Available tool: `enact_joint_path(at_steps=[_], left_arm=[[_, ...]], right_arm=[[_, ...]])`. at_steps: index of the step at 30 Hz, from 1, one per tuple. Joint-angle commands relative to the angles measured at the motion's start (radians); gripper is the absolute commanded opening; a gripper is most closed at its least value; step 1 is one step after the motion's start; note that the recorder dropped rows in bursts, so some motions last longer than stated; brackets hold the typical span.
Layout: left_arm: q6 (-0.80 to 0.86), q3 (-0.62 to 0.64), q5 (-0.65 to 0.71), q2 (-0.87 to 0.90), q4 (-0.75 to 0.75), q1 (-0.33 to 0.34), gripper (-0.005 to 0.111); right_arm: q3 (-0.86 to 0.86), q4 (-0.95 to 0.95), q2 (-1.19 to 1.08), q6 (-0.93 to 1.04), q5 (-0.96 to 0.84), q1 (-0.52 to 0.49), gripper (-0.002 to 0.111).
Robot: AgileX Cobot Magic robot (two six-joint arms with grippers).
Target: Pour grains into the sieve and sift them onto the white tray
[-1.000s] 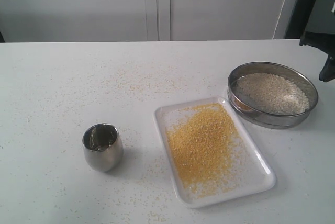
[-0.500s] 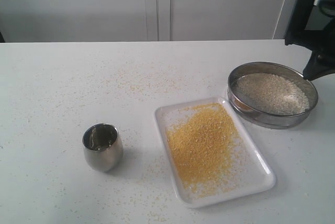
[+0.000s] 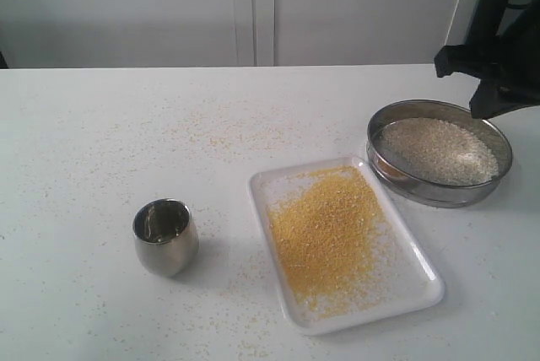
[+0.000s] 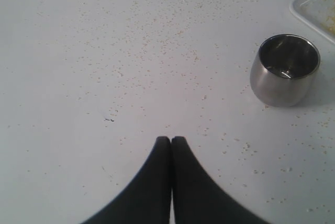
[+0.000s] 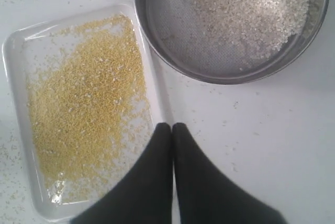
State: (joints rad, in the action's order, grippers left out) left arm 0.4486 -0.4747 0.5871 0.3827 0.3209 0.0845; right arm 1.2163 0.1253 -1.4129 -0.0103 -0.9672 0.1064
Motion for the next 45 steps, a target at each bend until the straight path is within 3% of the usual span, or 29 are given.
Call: enact_joint_path(at_steps=[1,19,45], left_arm=[[-0.001,0.003,0.009,-0.005,0.009,-0.006,0.0],[-0.001,0.003,0.009,-0.005,0.009,-0.006,0.0],[-0.001,0.003,0.009,-0.005,0.009,-0.006,0.0]], right_arm=[[-0.081,-0.03,0.096,0.01,0.011,0.014,0.0],[-0.45,-0.059,0.673,0.063,0.271,0.014,0.0],[-0.731,-0.107,1.246,0.06,0.306,0.014,0.0]])
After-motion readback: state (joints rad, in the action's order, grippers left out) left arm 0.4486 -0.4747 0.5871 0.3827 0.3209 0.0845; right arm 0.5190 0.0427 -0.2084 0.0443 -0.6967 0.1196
